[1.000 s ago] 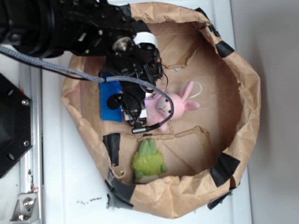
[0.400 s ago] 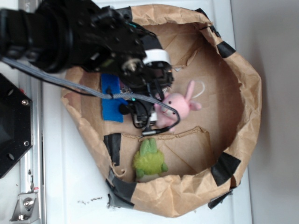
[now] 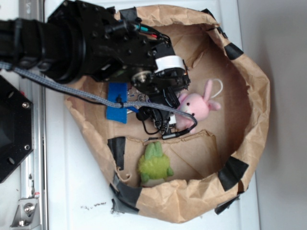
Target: Grab the silver keys.
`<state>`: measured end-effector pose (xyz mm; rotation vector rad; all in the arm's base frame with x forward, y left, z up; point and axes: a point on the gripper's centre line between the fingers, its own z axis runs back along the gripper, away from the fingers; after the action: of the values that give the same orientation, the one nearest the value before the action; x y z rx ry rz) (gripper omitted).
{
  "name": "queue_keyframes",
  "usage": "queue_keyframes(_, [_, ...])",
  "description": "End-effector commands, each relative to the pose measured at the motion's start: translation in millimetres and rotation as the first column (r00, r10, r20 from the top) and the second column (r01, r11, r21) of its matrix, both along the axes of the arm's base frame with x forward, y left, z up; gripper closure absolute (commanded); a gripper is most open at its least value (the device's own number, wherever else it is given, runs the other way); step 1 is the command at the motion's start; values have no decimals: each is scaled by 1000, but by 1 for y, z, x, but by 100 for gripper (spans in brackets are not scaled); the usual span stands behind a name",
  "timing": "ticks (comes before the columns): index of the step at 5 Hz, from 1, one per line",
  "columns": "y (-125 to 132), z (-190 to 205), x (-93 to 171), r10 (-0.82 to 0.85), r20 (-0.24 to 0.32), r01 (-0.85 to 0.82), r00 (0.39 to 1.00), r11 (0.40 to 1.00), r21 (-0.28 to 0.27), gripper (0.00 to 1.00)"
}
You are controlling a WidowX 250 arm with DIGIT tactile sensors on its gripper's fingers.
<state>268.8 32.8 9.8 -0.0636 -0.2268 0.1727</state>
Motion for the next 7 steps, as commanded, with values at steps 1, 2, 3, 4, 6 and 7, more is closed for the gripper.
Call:
queue_keyframes(1, [1, 0, 9, 18, 30, -18, 999, 1000, -2, 100])
queue_keyframes(2, [2, -1, 3, 6, 31, -7, 999, 1000, 12, 100])
queue_keyframes(3, [2, -3, 0, 1, 31, -2, 1000, 1000, 19, 100])
queue_keyframes(4, [3, -3, -1, 3, 28, -3, 1000, 1000, 22, 100])
queue_keyframes(6, [5, -2, -3, 12, 33, -13, 999, 999, 30, 100])
queue_keyframes(7, [6, -1, -2, 22, 39, -23, 999, 999, 35, 100])
